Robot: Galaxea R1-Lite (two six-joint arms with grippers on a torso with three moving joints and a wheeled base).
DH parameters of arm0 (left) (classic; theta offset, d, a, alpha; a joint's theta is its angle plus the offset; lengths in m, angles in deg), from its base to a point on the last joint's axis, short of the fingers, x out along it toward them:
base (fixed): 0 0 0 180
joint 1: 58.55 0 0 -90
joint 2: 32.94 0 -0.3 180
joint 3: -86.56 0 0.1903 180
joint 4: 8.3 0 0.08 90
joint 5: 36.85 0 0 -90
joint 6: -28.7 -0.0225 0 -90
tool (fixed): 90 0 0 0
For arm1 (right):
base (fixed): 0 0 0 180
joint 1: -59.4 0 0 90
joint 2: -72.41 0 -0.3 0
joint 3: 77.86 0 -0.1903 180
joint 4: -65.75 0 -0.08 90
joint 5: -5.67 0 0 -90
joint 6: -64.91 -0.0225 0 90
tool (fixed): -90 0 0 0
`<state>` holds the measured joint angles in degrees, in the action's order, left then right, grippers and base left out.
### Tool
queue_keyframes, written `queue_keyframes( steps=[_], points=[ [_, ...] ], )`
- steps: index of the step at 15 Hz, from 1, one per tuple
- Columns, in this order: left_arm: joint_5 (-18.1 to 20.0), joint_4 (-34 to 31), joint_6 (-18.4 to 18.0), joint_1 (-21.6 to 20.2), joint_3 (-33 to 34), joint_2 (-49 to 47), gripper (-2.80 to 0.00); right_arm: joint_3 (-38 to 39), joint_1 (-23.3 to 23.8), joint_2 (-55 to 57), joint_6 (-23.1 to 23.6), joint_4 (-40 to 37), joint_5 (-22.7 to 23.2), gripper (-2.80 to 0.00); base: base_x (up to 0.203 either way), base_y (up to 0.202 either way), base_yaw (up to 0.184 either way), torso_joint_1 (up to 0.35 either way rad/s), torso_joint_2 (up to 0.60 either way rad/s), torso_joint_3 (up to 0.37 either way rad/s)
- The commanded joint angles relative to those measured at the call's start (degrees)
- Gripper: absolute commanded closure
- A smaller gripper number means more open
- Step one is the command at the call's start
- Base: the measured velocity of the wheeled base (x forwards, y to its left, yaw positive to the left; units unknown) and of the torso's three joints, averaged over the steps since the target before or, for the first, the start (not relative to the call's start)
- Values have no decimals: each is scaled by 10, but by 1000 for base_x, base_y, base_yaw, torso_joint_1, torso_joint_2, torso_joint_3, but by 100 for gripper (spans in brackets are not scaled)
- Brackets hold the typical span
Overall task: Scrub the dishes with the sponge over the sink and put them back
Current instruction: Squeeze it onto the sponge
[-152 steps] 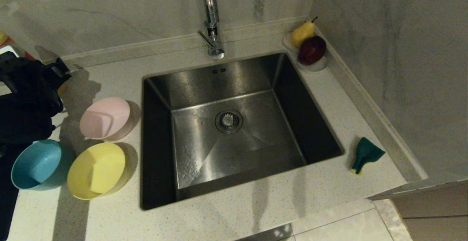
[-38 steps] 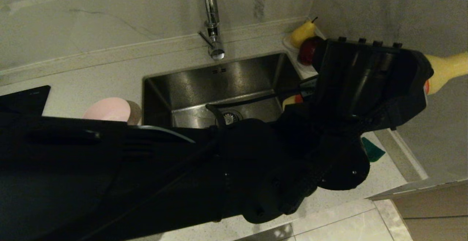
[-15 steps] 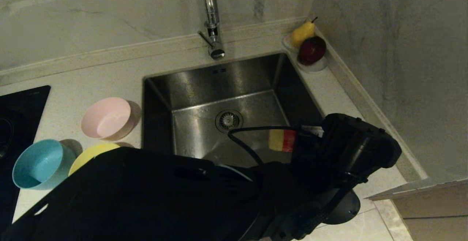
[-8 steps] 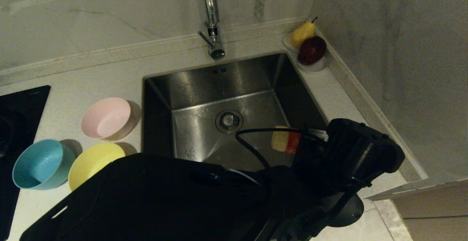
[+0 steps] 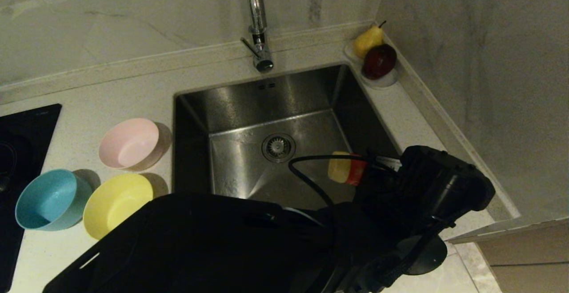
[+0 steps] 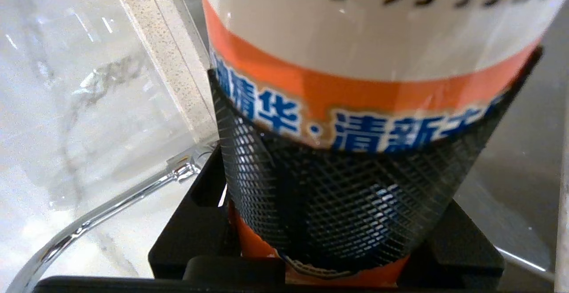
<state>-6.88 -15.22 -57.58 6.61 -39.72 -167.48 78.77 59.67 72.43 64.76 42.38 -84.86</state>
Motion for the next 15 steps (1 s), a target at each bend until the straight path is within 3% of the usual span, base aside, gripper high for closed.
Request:
queue_keyframes(
  steps=[1, 4, 8, 12, 15],
  points=[
    [-4, 1, -5, 1, -10, -12, 0, 0, 0, 1, 0, 0, 0, 0, 0, 0, 0, 0, 0, 0],
    [-18, 0, -26, 2, -27, -23, 0, 0, 0, 1, 0, 0, 0, 0, 0, 0, 0, 0, 0, 0],
    [-26, 0, -28, 3, -52, -43, 0, 0, 0, 1, 0, 0, 0, 0, 0, 0, 0, 0, 0, 0],
    [-81, 3, -23, 2, -58, -50, 0, 0, -1, 1, 0, 0, 0, 0, 0, 0, 0, 0, 0, 0],
    [-83, 3, -25, 2, -61, -49, 0, 0, -1, 1, 0, 0, 0, 0, 0, 0, 0, 0, 0, 0]
  ],
)
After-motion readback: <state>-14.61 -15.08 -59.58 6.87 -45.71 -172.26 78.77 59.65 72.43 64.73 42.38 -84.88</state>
